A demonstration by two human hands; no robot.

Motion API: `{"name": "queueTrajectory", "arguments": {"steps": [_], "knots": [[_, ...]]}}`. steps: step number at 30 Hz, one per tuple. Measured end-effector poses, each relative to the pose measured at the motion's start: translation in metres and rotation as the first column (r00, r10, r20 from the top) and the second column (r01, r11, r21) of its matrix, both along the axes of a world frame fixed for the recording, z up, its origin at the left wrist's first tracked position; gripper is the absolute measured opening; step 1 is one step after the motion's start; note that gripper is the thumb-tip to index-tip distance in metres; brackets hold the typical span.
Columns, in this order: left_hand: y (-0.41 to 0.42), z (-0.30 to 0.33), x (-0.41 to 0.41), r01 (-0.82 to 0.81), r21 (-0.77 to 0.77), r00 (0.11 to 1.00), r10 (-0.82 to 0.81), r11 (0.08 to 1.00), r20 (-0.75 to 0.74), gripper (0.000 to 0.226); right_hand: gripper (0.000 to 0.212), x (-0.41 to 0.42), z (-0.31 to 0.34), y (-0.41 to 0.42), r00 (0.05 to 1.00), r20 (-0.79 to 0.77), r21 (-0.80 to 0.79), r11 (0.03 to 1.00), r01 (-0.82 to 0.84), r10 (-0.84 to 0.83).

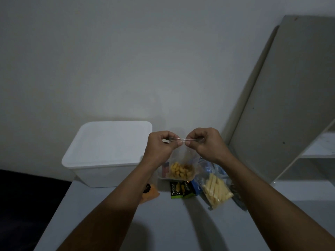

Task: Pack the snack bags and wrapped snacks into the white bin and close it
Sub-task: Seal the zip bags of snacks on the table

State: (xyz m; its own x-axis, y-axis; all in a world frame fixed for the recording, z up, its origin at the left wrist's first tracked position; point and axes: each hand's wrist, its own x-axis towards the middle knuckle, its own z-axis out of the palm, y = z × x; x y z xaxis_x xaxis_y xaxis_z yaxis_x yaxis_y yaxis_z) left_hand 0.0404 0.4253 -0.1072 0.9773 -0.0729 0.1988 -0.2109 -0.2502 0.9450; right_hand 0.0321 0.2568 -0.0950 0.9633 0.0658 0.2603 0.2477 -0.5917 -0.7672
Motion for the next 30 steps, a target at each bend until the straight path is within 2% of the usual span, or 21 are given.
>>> {"name": "queueTrajectory", "arguments": {"steps": [6,12,15,22,26,30], "knots": [[-0.003,0.001,0.0,-0.04,0.042,0.999,0.04,0.998,0.002,0.02,0.003,-0.001,-0.001,-0.001,0.999,-0.002,0.013,0.999,-0.049,0.049],[0.002,0.003,0.003,-0.038,-0.037,0.998,0.036,0.999,-0.046,0.01,0.005,0.003,-0.001,-0.005,0.999,0.026,0.059,0.998,-0.023,0.022],[0.002,0.003,0.004,-0.059,-0.025,0.997,0.058,0.998,-0.051,0.014,0.003,0.004,0.0,-0.002,0.999,-0.008,0.049,0.998,-0.041,0.041],[-0.002,0.001,0.001,-0.069,-0.026,0.997,0.068,0.997,-0.028,0.018,0.008,0.007,-0.003,0.004,0.999,0.031,-0.055,0.998,-0.03,0.032],[0.004,-0.001,0.005,-0.112,-0.032,0.994,0.112,0.993,-0.016,0.018,0.004,0.007,-0.003,-0.001,0.999,-0.034,-0.03,0.999,-0.032,0.031],[0.01,0.0,0.005,-0.033,-0.095,0.999,0.029,0.995,-0.043,0.013,0.002,0.008,-0.002,-0.009,0.999,-0.042,-0.013,0.999,0.03,-0.03]]}}
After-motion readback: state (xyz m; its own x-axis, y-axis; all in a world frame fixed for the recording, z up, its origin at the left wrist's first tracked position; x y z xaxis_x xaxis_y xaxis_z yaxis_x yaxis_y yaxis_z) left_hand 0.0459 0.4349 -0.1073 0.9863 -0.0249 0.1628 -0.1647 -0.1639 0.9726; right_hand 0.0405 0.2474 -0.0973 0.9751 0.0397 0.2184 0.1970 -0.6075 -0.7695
